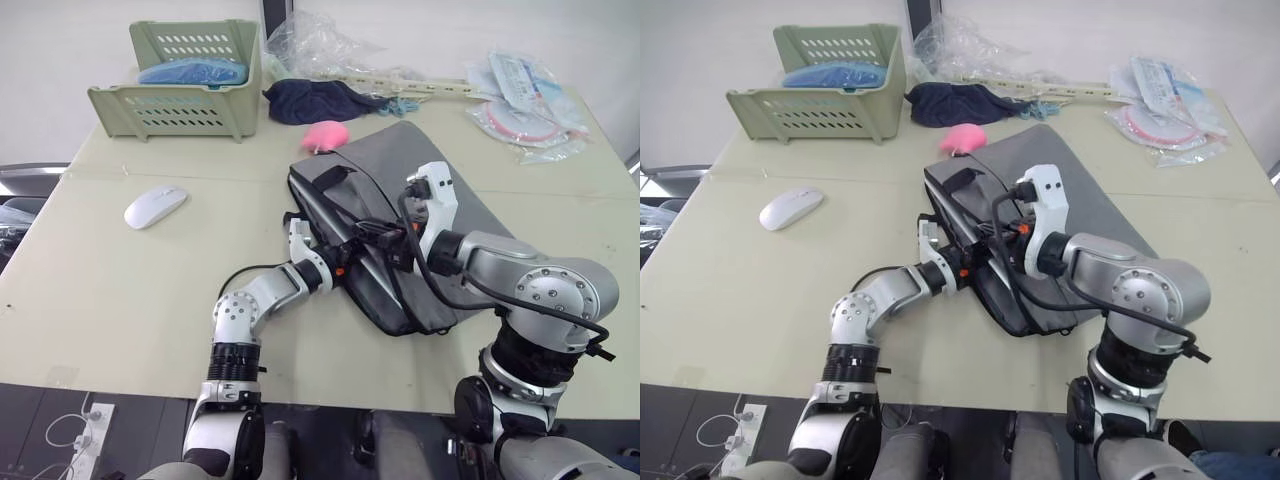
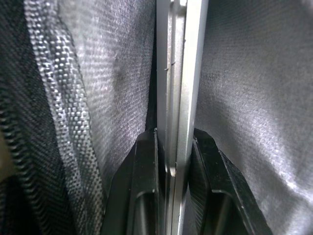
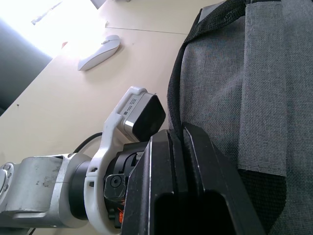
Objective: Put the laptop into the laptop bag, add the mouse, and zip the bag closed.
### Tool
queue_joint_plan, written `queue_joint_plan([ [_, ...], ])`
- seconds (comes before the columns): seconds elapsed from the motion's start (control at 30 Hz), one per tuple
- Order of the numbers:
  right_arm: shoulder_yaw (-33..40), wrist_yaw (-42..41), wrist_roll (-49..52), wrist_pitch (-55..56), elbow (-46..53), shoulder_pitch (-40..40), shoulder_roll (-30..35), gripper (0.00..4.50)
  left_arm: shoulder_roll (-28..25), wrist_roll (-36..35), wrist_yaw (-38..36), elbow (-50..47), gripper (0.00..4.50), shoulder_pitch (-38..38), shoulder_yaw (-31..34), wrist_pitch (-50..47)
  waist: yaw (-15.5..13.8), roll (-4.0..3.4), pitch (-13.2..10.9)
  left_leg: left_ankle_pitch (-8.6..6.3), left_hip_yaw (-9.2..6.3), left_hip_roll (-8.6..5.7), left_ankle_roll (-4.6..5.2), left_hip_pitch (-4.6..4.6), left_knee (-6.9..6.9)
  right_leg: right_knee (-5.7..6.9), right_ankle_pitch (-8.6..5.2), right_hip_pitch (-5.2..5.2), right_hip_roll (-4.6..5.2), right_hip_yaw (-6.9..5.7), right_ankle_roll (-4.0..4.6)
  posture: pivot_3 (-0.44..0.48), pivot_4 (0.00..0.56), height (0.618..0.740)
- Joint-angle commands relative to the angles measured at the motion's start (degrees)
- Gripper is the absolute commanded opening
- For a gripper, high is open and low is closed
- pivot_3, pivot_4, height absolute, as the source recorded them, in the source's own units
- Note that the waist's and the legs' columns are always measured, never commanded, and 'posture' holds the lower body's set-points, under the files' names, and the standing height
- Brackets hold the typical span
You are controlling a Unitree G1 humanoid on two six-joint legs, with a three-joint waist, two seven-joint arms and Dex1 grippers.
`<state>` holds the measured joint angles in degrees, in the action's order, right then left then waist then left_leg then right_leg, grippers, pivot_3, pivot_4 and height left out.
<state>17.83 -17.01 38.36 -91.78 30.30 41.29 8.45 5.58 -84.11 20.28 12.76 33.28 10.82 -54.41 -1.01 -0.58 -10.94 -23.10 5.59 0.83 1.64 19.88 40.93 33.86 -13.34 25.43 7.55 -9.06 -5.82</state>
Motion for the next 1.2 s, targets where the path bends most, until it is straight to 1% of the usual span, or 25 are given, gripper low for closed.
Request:
queue_joint_plan([
  [0.03, -1.7, -3.4, 7.5, -0.7, 4.3, 0.0, -0.6, 0.04, 1.2, 0.7, -1.0, 0.9, 0.36, 2.0, 0.8, 0.1, 0.0, 0.0, 0.0, 0.0, 0.0, 0.0, 0.0, 0.0, 0.0, 0.0, 0.0, 0.0, 0.0, 0.0, 0.0, 0.0, 0.15, 0.74],
  [0.4, -1.4, -1.7, 8.0, -0.7, 4.5, -0.1, -1.1, 0.04, 1.9, 1.9, -1.4, 0.5, 0.36, 1.9, 1.6, -1.4, 0.3, 0.0, 0.0, 0.0, 0.01, 0.0, -0.01, -0.01, 0.0, 0.01, 0.0, 0.0, 0.0, 0.01, 0.0, 0.0, 0.15, 0.74],
  [0.47, -1.4, -1.4, 7.5, -0.7, 4.5, -0.1, -1.2, 0.0, 1.8, 2.3, -1.8, 0.1, 1.32, 1.8, 1.5, -1.8, 0.3, 0.0, 0.0, 0.0, 0.01, 0.0, -0.01, -0.01, 0.0, 0.0, 0.0, 0.0, 0.0, 0.01, 0.0, 0.0, 0.15, 0.74],
  [0.5, -1.3, -1.2, 7.1, -0.7, 4.5, -0.1, -1.1, 0.0, 1.7, 2.3, -1.8, -0.3, 1.56, 1.5, 1.5, -2.1, 0.4, 0.0, 0.0, 0.0, 0.01, 0.0, -0.01, -0.01, 0.0, 0.0, 0.0, 0.0, 0.0, 0.01, 0.0, 0.0, 0.15, 0.74],
  [0.53, -1.2, -1.0, 6.9, -0.7, 4.5, -0.1, -1.1, 0.0, 1.6, 2.3, -1.8, -0.8, 1.98, 1.1, 1.5, -2.4, 0.5, 0.0, 0.0, 0.0, 0.01, 0.0, -0.01, -0.01, -0.01, 0.0, 0.0, 0.0, 0.0, 0.01, 0.0, 0.0, 0.15, 0.74],
  [0.63, -1.3, -0.7, 6.5, -0.6, 4.3, 0.0, -0.8, 0.0, 1.3, 2.1, -1.5, -1.9, 3.52, 0.1, 1.8, -3.1, 0.6, 0.0, 0.0, 0.0, -0.01, 0.01, -0.01, -0.01, -0.01, 0.01, 0.0, 0.0, 0.0, 0.0, 0.0, 0.0, 0.15, 0.74],
  [0.67, -1.5, -0.7, 6.1, -0.4, 4.1, 0.1, -0.4, 0.0, 0.9, 1.7, -1.3, -2.7, 3.94, -0.8, 1.9, -3.6, 0.8, -0.02, 0.0, 0.0, -0.01, 0.0, -0.01, -0.01, 0.0, 0.01, 0.0, 0.0, 0.01, 0.01, 0.0, 0.0, 0.15, 0.74],
  [0.7, -1.6, -0.8, 5.8, -0.2, 3.9, 0.1, -0.2, 0.0, 0.4, 1.4, -1.1, -3.6, 4.46, -1.7, 2.1, -4.1, 0.9, -0.03, 0.1, 0.0, -0.01, 0.0, -0.01, -0.02, -0.01, 0.01, 0.0, 0.0, 0.01, 0.02, 0.0, 0.0, 0.15, 0.74],
  [0.8, -1.7, -0.7, 5.3, 0.6, 3.3, 0.0, 0.3, 0.0, -2.1, -0.7, -0.4, -6.7, 4.46, -4.9, 2.8, -6.3, 1.4, 0.0, 0.1, 0.0, -0.01, 0.03, -0.01, -0.16, -0.09, 0.04, 0.0, -0.04, -0.01, 0.05, 0.0, 0.0, 0.15, 0.74],
  [0.9, -2.5, -0.8, 4.1, 3.2, 1.6, -0.2, 2.0, 0.0, -7.2, -4.3, 0.4, -10.7, 4.46, -8.6, 3.8, -9.3, 1.9, 0.01, 0.1, 0.03, -0.07, 0.08, -0.05, -0.44, -0.42, 0.04, -0.01, -0.05, -0.07, 0.19, 0.01, 0.0, 0.15, 0.74],
  [1.03, -3.6, -0.9, 3.2, 6.4, -0.3, -0.5, 3.9, 0.0, -12.9, -9.9, 0.3, -14.7, 4.46, -11.2, 3.1, -11.3, 2.4, 0.01, 0.1, 0.05, -0.15, 0.06, -0.09, -0.6, -0.62, 0.06, -0.01, -0.05, -0.05, 0.31, 0.02, 0.0, 0.15, 0.74],
  [1.2, -5.5, -1.2, 2.2, 11.1, -3.9, -1.0, 6.4, 0.0, -20.8, -17.5, -1.9, -19.0, 4.46, -13.5, 1.4, -12.8, 1.7, 0.01, 0.1, 0.06, -0.14, -0.02, -0.1, -0.58, -0.61, 0.03, -0.01, -0.05, 0.01, 0.42, 0.02, 0.0, 0.15, 0.74],
])
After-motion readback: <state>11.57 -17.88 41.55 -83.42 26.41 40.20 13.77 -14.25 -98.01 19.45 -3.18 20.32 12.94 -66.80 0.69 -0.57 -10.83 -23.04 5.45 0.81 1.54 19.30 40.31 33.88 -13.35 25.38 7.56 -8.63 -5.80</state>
